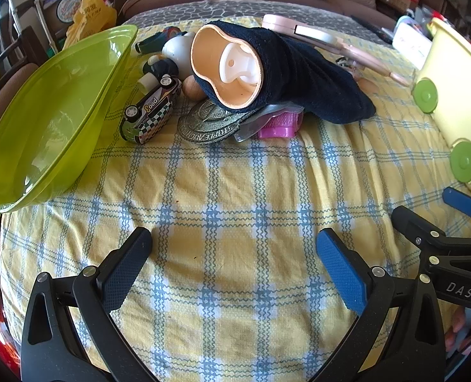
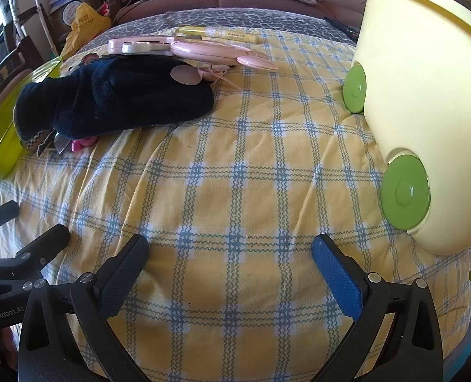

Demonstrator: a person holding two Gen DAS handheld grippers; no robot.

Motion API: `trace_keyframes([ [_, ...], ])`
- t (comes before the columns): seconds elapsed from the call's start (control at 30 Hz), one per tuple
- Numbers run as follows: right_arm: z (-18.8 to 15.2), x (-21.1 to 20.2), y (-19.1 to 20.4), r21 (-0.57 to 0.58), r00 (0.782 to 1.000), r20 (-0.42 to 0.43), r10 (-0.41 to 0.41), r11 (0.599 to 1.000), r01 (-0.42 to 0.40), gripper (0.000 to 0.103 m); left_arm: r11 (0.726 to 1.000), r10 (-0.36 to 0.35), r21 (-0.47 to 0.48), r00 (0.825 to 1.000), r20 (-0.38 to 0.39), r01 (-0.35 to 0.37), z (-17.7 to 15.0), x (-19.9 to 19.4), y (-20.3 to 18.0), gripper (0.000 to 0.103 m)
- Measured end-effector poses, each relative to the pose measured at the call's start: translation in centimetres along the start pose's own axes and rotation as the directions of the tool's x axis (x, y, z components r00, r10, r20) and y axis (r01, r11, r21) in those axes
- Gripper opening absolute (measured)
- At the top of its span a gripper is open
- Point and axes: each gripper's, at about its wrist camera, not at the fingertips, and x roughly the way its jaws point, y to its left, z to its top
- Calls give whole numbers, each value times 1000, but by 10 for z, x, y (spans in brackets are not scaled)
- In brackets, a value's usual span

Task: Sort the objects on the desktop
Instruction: 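Move the right gripper toward the pink mouse-eared fan on the pile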

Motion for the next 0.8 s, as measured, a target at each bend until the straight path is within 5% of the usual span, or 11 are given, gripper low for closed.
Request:
trace_keyframes([
  [0.3,7,-1,-4,26,997,-54,49,999,-48,103,1000,-8,15,1000,-8,8,-2,-3,0,103],
  [0.8,42,-48,-11,92,964,70,258,960,-264,103,997,-67,46,989,131,61,14,-67,7,103],
])
